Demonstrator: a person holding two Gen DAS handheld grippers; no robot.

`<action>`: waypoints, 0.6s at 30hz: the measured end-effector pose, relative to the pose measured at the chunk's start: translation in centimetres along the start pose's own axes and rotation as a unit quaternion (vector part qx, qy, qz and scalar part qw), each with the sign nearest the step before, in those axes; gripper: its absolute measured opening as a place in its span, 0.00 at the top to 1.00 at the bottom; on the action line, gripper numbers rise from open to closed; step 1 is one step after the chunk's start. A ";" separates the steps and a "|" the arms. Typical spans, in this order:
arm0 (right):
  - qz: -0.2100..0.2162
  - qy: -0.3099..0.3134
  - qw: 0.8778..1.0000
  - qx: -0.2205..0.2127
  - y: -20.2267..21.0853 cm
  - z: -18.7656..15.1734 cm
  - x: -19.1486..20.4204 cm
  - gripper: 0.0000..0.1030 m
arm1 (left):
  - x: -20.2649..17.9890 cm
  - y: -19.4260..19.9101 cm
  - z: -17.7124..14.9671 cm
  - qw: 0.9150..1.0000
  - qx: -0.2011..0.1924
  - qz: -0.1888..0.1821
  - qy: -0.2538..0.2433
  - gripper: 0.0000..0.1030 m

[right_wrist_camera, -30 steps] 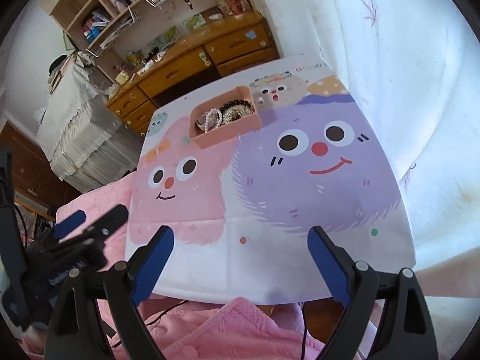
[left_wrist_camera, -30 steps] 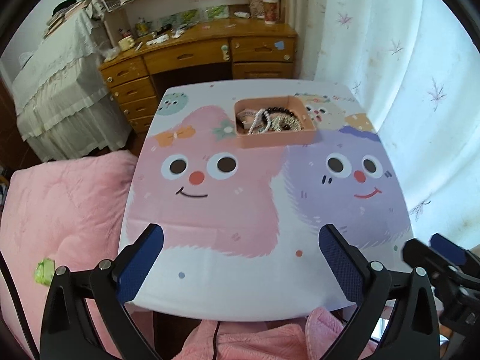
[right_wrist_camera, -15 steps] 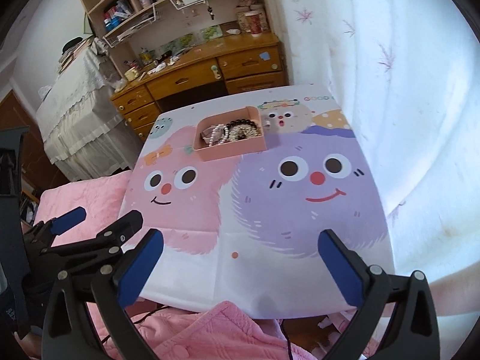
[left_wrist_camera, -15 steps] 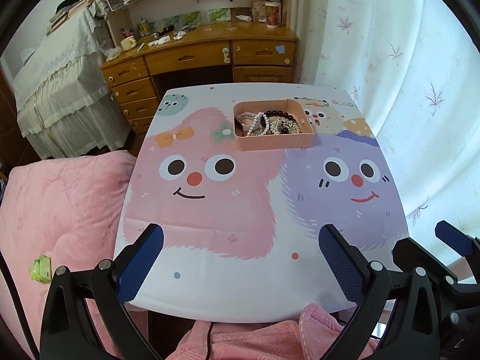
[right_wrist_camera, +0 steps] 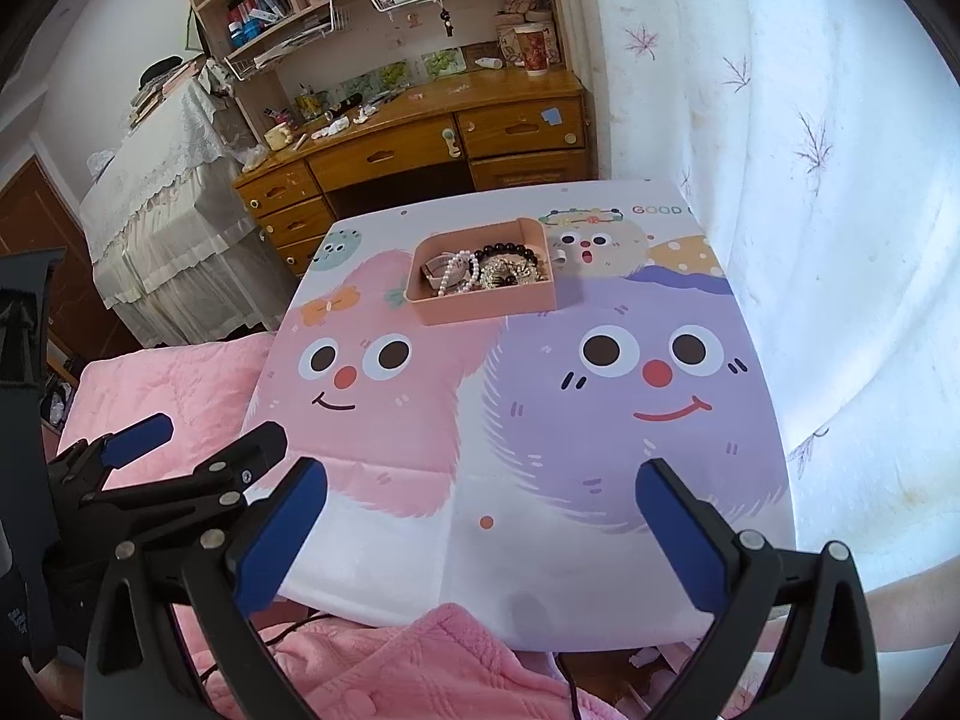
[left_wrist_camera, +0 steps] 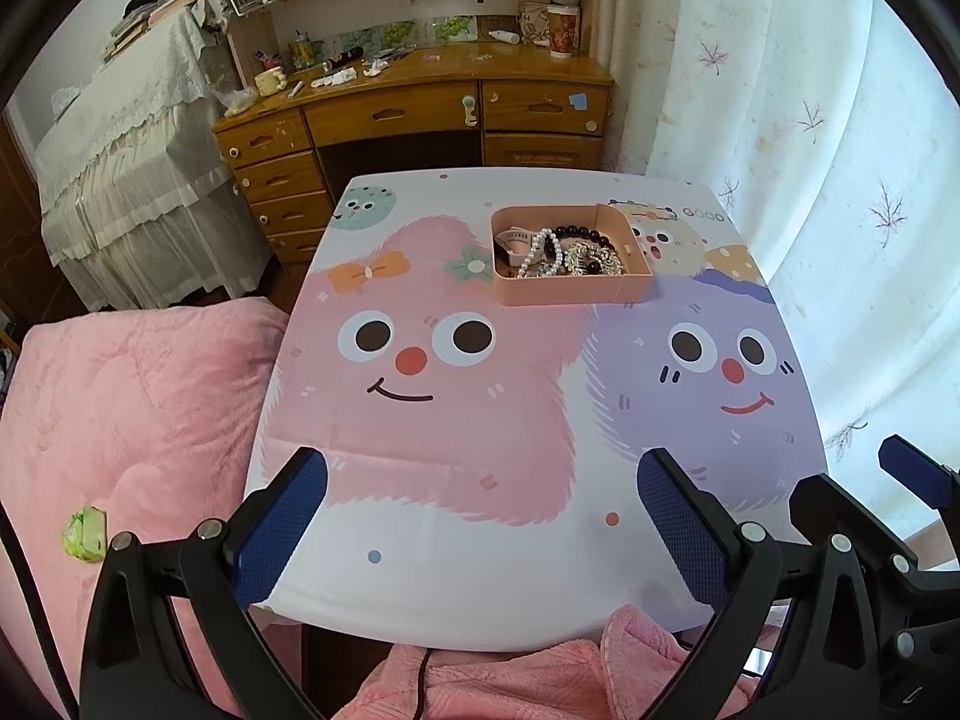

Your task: Organize jewelry

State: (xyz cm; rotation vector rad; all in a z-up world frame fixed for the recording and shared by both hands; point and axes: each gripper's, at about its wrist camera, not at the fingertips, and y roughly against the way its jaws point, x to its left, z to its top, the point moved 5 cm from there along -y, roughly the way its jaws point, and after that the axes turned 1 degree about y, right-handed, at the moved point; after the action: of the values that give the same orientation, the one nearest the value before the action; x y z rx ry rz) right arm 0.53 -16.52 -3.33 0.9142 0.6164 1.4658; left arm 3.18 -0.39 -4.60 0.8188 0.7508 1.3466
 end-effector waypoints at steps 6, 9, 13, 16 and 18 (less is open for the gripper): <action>-0.002 -0.001 1.000 -0.001 0.0 0.1 0.1 0.00 | 0.2 0.0 0.2 1.000 -0.003 0.001 -0.003 0.01; -0.004 -0.002 1.000 -0.004 0.1 0.0 0.4 0.00 | 0.2 0.0 0.3 1.000 -0.006 0.002 -0.005 0.01; -0.005 -0.003 1.000 -0.005 0.1 -0.1 0.4 0.00 | 0.1 0.0 0.3 1.000 -0.005 0.002 -0.005 0.01; -0.005 -0.003 1.000 -0.005 0.1 0.0 0.4 0.00 | 0.1 0.0 0.3 1.000 -0.006 0.002 -0.005 0.01; -0.004 -0.002 1.000 -0.005 0.1 0.0 0.4 0.00 | 0.1 0.0 0.3 1.000 -0.006 0.003 -0.005 0.01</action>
State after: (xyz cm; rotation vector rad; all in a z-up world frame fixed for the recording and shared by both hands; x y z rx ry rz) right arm 0.47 -16.17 -3.16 0.9067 0.6089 1.4575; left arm 3.43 -0.29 -4.48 0.8184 0.7330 1.3501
